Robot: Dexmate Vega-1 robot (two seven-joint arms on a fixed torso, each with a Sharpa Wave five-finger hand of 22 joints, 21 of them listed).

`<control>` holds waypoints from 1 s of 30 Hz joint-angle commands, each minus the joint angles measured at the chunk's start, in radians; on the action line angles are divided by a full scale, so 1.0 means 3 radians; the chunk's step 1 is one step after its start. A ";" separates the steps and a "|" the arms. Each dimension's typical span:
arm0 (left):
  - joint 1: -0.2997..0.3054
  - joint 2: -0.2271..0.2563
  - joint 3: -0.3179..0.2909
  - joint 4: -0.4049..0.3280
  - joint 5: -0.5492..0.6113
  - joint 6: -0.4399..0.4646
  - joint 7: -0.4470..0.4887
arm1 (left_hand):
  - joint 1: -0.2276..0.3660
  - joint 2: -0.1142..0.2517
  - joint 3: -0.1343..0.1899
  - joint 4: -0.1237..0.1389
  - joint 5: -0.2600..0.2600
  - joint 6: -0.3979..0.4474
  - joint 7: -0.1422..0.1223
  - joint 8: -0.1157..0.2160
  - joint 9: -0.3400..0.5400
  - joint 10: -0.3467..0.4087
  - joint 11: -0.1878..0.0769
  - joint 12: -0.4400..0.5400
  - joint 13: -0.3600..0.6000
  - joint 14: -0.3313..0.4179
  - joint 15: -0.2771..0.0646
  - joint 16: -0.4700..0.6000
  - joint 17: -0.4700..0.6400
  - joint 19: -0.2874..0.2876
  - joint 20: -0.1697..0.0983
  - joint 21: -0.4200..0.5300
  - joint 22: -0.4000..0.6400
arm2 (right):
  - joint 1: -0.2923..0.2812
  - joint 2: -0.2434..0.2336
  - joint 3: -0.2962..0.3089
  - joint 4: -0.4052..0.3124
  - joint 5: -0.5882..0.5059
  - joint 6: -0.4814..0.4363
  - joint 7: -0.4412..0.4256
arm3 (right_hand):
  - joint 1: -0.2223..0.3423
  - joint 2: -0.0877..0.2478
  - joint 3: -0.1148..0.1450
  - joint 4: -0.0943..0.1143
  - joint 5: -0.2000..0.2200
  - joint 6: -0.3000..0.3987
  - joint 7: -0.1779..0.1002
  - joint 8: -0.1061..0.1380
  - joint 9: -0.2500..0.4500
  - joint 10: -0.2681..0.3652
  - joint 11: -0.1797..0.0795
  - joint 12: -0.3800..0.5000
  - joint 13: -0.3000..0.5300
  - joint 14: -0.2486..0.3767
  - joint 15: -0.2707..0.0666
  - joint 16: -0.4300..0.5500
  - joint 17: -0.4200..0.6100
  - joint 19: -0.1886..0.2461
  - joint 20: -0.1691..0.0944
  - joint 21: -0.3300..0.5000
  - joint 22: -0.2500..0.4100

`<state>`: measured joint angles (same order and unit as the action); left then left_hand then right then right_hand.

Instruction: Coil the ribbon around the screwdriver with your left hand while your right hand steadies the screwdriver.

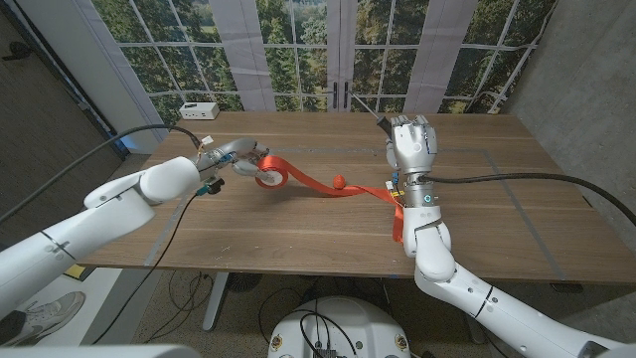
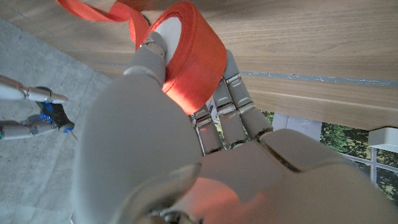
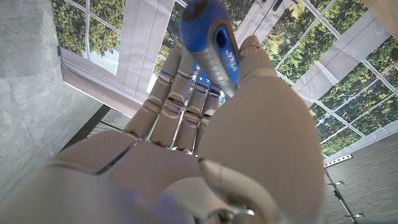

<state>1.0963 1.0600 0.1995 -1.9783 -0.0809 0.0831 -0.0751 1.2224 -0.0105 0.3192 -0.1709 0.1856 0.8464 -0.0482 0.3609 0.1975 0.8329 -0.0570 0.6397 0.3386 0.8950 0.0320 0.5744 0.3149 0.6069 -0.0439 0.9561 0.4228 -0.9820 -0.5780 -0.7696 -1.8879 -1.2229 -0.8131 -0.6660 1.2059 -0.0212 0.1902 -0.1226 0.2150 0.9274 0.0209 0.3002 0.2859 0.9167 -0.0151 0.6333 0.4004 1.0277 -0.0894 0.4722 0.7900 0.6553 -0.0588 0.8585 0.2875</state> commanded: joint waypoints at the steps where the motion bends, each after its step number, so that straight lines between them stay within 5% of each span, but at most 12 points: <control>1: 0.0013 -0.0137 -0.0162 0.0014 -0.0404 -0.0038 0.0392 | 0.0447 0.0406 -0.0011 0.0014 -0.0002 0.0583 0.0173 0.0346 0.0132 0.0216 -0.0164 0.0121 0.0737 0.0728 -0.0888 0.0356 0.0895 0.0012 -0.0052 0.0065 0.0020 | -0.0040 -0.0019 0.0020 -0.0023 0.0005 0.0003 -0.0016 | 0.0483 0.0510 -0.0014 0.0012 0.0018 0.0409 -0.0399 0.0015 0.0016 0.0165 -0.0122 -0.0003 0.0223 0.0284 -0.0463 -0.0021 0.0012 -0.0026 -0.0483 0.0037 -0.0008; 8: -0.0233 -0.0105 -0.0136 -0.0281 -0.0496 0.0664 0.0488 | 0.0472 0.0370 -0.0019 0.0010 -0.0020 0.0561 0.0212 0.0305 0.0113 0.0277 -0.0164 0.0086 0.0695 0.0759 -0.0888 0.0334 0.0930 0.0002 -0.0064 0.0155 0.0030 | -0.0074 -0.0045 0.0024 -0.0053 0.0045 0.0087 -0.0101 | 0.0488 0.0509 -0.0022 0.0012 0.0020 0.0411 -0.0406 0.0014 0.0023 0.0164 -0.0135 -0.0010 0.0232 0.0284 -0.0464 -0.0035 0.0020 -0.0037 -0.0486 0.0062 -0.0021; 14: -0.0392 -0.0136 -0.0024 -0.0342 -0.0394 0.0776 0.0645 | 0.0490 0.0344 -0.0023 0.0006 -0.0031 0.0580 0.0222 0.0284 0.0100 0.0297 -0.0143 0.0059 0.0676 0.0779 -0.0889 0.0316 0.0952 0.0012 -0.0078 0.0220 0.0030 | -0.0076 -0.0068 0.0018 -0.0069 0.0052 0.0171 -0.0133 | 0.0490 0.0511 -0.0028 0.0013 0.0022 0.0418 -0.0401 0.0013 0.0025 0.0163 -0.0133 -0.0016 0.0239 0.0286 -0.0464 -0.0045 0.0026 -0.0048 -0.0487 0.0080 -0.0031; 30: -0.1098 -0.0145 0.0266 -0.0634 -0.0517 0.1639 0.0535 | 0.0530 0.0315 -0.0027 0.0009 -0.0043 0.0582 0.0236 0.0227 0.0084 0.0295 -0.0125 0.0026 0.0698 0.0813 -0.0888 0.0273 0.0997 -0.0015 -0.0087 0.0336 0.0019 | 0.0020 -0.0181 -0.0117 -0.0036 -0.0068 0.0606 -0.0077 | 0.0502 0.0512 -0.0045 0.0014 0.0026 0.0424 -0.0407 0.0003 0.0026 0.0166 -0.0141 -0.0031 0.0257 0.0295 -0.0464 -0.0068 0.0045 -0.0075 -0.0489 0.0131 -0.0058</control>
<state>0.8962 1.0277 0.2277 -2.1031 -0.2171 0.4047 0.0782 1.2461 -0.0343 0.3104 -0.1693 0.1728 0.8712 -0.0308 0.3611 0.1977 0.8545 -0.0360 0.6478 0.3386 0.9235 0.0359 0.5842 0.3149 0.6001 -0.0509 1.0446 0.4264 -0.9931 -0.6140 -0.7808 -1.9080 -1.2252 -0.7146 -0.7041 1.2081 -0.0234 0.1753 -0.1210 0.2197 0.9450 0.0032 0.3003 0.2904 0.9254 -0.0239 0.6216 0.4004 1.0277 -0.0894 0.4544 0.7993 0.6407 -0.0590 0.8905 0.2690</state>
